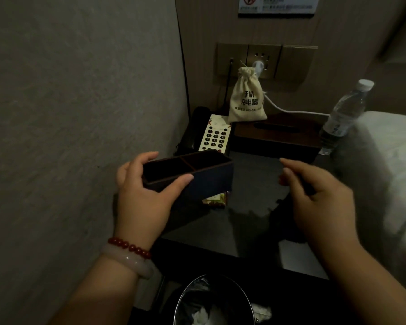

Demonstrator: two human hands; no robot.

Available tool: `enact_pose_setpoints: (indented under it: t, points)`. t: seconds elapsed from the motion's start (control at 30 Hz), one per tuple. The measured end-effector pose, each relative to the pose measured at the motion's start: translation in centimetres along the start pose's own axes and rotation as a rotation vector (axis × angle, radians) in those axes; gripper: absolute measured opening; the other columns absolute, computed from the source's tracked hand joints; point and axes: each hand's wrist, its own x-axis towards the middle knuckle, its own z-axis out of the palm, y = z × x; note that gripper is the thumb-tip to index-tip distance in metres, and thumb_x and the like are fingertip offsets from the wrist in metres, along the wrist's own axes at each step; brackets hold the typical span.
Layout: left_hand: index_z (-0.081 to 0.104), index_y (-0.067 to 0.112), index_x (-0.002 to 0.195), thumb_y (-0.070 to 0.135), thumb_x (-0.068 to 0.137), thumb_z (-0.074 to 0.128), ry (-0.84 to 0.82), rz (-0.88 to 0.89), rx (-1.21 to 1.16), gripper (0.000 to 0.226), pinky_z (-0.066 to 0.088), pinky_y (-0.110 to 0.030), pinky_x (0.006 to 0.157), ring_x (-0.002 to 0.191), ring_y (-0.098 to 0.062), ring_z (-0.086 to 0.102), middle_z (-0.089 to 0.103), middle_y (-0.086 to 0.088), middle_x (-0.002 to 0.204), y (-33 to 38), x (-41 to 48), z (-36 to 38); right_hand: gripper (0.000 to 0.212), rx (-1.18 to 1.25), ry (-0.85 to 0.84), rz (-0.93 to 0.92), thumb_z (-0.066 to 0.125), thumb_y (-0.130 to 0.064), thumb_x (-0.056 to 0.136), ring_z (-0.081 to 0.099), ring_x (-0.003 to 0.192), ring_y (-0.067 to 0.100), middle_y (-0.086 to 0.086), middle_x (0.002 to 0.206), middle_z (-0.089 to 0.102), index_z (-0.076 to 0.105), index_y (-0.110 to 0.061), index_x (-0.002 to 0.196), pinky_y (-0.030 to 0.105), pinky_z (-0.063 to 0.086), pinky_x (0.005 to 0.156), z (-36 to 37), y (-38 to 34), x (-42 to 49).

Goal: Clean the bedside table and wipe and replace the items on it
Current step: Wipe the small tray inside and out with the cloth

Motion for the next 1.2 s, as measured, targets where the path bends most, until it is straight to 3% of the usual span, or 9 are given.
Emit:
enact_pose_setpoints:
  t: [0.23,0.33,0.4,0.5,0.6,0.77,0.97,1.07,1.2]
  points:
    - [0.049,0.039,0.112,0.047,0.058,0.075,0.039,-0.116,-0.061,0.061,0.041,-0.025,0.088,0.106,-0.013,0.05,0.043,0.002,0.121,-2.0,1.6,2.7,0.044,-0.187,-0.201,0.071,0.046,-0.038,0.091,0.05,0.12,0.021,0.006,0.127,0.06,0.056,-0.02,0.13,0.03,0.035,0.099,5.7,3.7,-2.1]
    - [0.05,0.038,0.113,0.044,0.062,0.076,0.046,-0.125,-0.086,0.058,0.04,-0.021,0.082,0.108,-0.013,0.05,0.044,0.001,0.123,-2.9,2.4,3.9,0.069,-0.398,-0.483,0.122,0.014,-0.074,0.083,0.008,0.145,0.028,0.007,0.157,0.02,0.017,-0.045,0.145,0.046,0.012,0.114,8.2,4.9,-3.5]
    - [0.05,0.038,0.113,0.043,0.065,0.077,0.053,-0.13,-0.113,0.056,0.041,-0.017,0.079,0.109,-0.012,0.049,0.044,0.003,0.124,-3.5,2.9,4.6,0.078,-0.489,-0.644,0.137,-0.006,-0.087,0.065,-0.025,0.141,0.024,-0.001,0.156,-0.019,-0.019,-0.057,0.136,0.051,-0.007,0.113,9.6,5.6,-4.3]
    - [0.048,0.039,0.111,0.042,0.068,0.077,0.087,-0.135,-0.133,0.052,0.037,-0.002,0.068,0.107,-0.008,0.047,0.044,0.004,0.125,-4.2,3.3,5.1,0.088,-0.476,-0.7,0.16,-0.009,-0.093,0.055,-0.038,0.134,0.021,-0.004,0.148,-0.036,-0.032,-0.056,0.131,0.055,-0.014,0.112,10.3,5.4,-4.0]
    - [0.048,0.039,0.11,0.049,0.064,0.076,0.133,-0.105,-0.134,0.054,0.035,0.005,0.071,0.108,-0.008,0.048,0.047,0.002,0.126,-5.0,4.1,5.0,0.09,-0.41,-0.61,0.171,-0.006,-0.093,0.057,-0.032,0.138,0.019,-0.008,0.152,-0.029,-0.021,-0.056,0.138,0.054,-0.013,0.112,10.4,4.6,-3.2]
    - [0.047,0.044,0.109,0.059,0.059,0.073,0.142,-0.113,-0.154,0.058,0.048,-0.028,0.092,0.111,-0.01,0.053,0.049,0.001,0.127,-5.5,4.9,5.1,0.076,-0.42,-0.473,0.172,0.022,-0.076,0.082,-0.001,0.146,0.023,0.001,0.159,0.008,0.005,-0.041,0.148,0.051,-0.003,0.115,12.4,2.5,-0.6]
    - [0.047,0.042,0.111,0.051,0.063,0.075,0.123,-0.097,-0.144,0.057,0.041,-0.005,0.08,0.101,0.005,0.049,0.045,0.004,0.129,-5.7,5.1,5.2,0.078,-0.495,-0.688,0.12,0.03,-0.073,0.085,-0.003,0.146,0.028,0.013,0.159,0.0,-0.011,-0.046,0.145,0.053,-0.009,0.113,16.9,2.4,0.3]
    - [0.047,0.039,0.113,0.047,0.064,0.076,0.11,-0.094,-0.145,0.057,0.035,0.005,0.071,0.096,0.013,0.044,0.044,0.004,0.129,-5.8,5.1,5.2,0.068,-0.49,-0.694,0.076,0.034,-0.062,0.092,0.007,0.146,0.024,0.012,0.158,0.011,0.0,-0.043,0.147,0.048,-0.009,0.115,16.8,2.9,0.2]
    - [0.047,0.041,0.111,0.051,0.06,0.074,0.09,-0.089,-0.155,0.058,0.036,0.001,0.075,0.098,0.006,0.047,0.044,0.004,0.127,-5.5,5.0,5.4,0.061,-0.342,-0.571,0.126,0.053,-0.04,0.092,0.037,0.132,0.025,0.003,0.146,0.038,0.025,-0.036,0.147,0.038,0.021,0.116,15.2,3.4,0.0]
